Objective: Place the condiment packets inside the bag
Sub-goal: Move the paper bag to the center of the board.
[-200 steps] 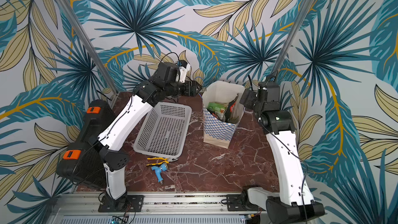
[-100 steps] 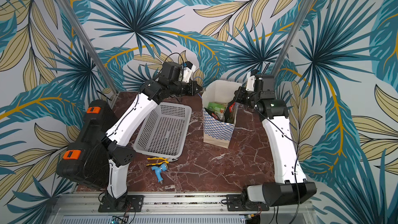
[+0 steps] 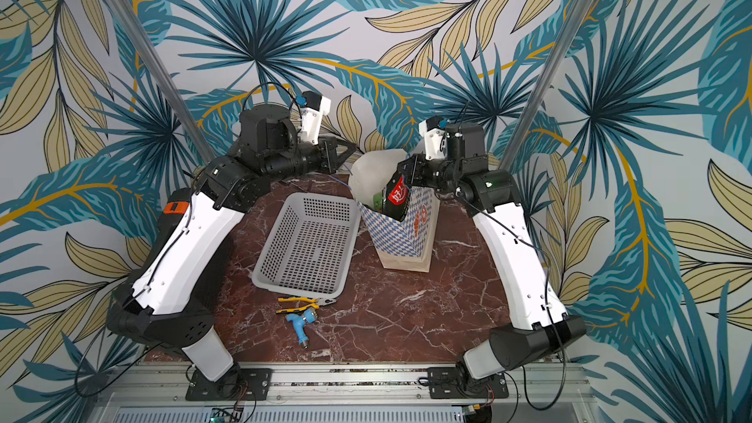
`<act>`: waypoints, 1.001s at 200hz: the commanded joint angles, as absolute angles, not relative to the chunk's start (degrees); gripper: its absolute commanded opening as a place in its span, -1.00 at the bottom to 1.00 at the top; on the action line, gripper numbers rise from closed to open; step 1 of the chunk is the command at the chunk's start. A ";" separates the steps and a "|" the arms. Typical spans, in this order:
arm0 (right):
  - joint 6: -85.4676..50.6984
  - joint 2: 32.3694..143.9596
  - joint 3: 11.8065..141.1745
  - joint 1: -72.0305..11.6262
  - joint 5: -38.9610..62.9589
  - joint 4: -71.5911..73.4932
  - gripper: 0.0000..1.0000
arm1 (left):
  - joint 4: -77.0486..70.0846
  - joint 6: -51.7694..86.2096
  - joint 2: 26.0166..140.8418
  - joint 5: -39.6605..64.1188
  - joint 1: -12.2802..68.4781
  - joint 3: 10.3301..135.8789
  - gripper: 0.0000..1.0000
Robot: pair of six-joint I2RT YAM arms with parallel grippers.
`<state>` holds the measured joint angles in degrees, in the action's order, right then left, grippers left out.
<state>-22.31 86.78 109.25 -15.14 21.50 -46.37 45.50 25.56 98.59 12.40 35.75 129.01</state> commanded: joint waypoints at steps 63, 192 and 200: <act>-21.23 84.26 104.94 -15.56 19.24 -44.95 -1.00 | 43.00 25.05 105.07 10.77 24.28 117.05 1.00; -21.10 86.25 106.95 -15.56 21.13 -44.94 -1.00 | 31.12 32.73 105.82 24.30 24.32 119.39 -1.00; -21.72 86.51 107.13 -15.55 21.98 -44.39 -1.00 | 31.52 33.03 104.54 24.12 24.29 119.60 -1.00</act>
<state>-20.43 86.06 105.56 -15.27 18.00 -46.89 36.32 31.05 112.18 23.66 24.47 119.63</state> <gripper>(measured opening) 0.048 0.050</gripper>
